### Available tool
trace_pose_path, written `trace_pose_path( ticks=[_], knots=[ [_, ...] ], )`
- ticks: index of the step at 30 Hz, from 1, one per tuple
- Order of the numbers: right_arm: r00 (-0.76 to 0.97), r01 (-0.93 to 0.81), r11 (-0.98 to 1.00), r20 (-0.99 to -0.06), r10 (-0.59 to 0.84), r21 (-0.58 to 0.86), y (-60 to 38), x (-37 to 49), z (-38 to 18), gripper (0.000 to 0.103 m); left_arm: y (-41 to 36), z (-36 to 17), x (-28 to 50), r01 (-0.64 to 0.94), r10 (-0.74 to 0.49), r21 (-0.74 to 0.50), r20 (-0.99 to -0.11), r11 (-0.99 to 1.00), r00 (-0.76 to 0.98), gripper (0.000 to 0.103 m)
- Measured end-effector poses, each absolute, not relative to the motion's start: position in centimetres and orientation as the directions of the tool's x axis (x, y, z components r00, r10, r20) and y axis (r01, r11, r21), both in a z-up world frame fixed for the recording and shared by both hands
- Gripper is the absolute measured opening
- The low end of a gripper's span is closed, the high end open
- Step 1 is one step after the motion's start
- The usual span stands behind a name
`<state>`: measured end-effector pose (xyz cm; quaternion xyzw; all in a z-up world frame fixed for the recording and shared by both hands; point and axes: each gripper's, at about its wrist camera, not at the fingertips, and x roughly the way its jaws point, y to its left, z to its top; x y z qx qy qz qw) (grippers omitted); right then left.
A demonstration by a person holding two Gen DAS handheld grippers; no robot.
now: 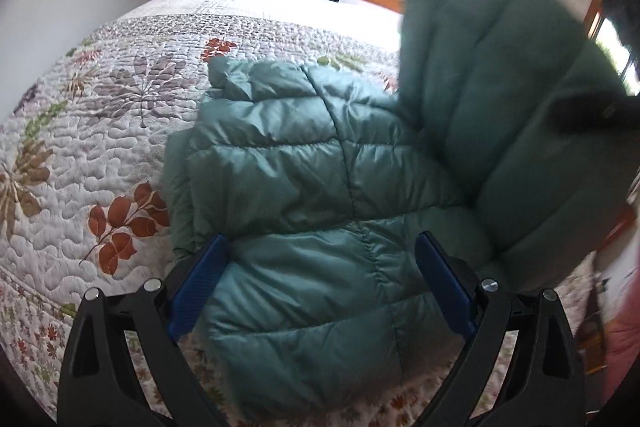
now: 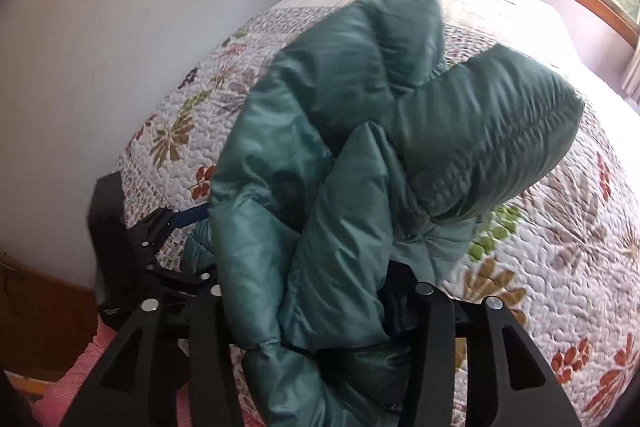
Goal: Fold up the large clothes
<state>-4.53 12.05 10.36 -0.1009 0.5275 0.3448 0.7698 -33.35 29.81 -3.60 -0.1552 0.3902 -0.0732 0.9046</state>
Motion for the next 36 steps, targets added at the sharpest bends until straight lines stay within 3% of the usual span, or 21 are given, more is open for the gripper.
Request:
trace_pose_path(
  ticks=[15, 18, 29, 36],
  knots=[
    [0.103, -0.685, 0.693, -0.911, 0.399, 0.226, 20.0, -3.9, 4.1, 0.066, 35.0, -4.0, -35.5, -0.075, -0.231, -0.395, -0.671, 0.916, 0.704, 0.094],
    [0.084, -0.696, 0.676, -0.907, 0.414, 0.244, 20.5, -4.2, 3.7, 0.077, 35.6, -3.8, -36.1, -0.087, -0.23, -0.411, -0.66, 0.908, 0.716, 0.094],
    [0.101, -0.659, 0.632, -0.785, 0.611, 0.407, 14.0, -4.8, 9.9, 0.077, 36.3, -0.8, -34.1, -0.021, -0.327, -0.525, -0.559, 0.851, 0.762, 0.094],
    [0.249, -0.499, 0.76, -0.772, 0.585, 0.416, 6.4, -1.5, 9.4, 0.077, 35.6, -0.1, -29.8, 0.075, -0.479, -0.64, -0.487, 0.765, 0.731, 0.094]
  ],
)
